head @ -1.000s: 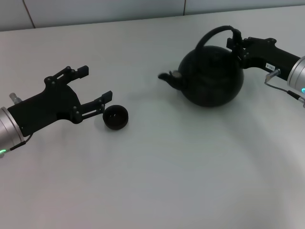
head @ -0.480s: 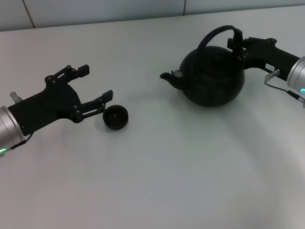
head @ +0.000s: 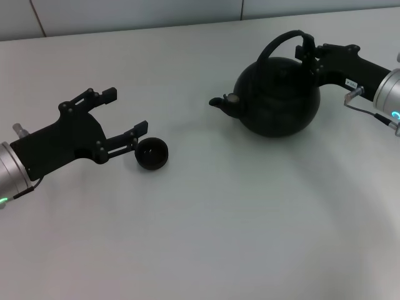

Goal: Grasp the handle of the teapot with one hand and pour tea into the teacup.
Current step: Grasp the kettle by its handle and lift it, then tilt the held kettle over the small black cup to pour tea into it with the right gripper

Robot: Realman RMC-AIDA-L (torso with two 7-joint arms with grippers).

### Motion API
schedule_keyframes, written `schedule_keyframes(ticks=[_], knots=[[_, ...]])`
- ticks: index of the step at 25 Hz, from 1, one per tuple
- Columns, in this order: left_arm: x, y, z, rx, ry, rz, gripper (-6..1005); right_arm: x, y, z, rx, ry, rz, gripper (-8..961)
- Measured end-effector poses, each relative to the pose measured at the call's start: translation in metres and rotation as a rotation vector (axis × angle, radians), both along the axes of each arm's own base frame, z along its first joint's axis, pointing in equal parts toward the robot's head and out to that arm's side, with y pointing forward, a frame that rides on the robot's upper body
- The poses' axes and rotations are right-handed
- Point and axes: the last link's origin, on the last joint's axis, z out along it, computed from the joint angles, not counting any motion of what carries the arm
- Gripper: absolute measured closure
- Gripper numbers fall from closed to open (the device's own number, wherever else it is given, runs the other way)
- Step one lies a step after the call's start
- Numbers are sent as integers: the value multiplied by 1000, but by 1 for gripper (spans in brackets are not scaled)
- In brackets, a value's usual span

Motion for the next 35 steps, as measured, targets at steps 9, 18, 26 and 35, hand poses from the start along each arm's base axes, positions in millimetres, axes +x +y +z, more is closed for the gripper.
schedule_keyframes(ticks=[9, 18, 26, 35], knots=[[-3, -9, 1, -17, -22, 1, 138, -20, 11, 0, -25, -38, 80, 860], [-4, -17, 3, -33, -42, -14, 137, -41, 23, -6, -57, -75, 152, 860], [-7, -25, 2, -55, -43, -23, 138, -58, 29, -14, -101, -153, 212, 860], [-11, -29, 2, -65, -34, -21, 137, -69, 35, -20, -123, -224, 239, 860]])
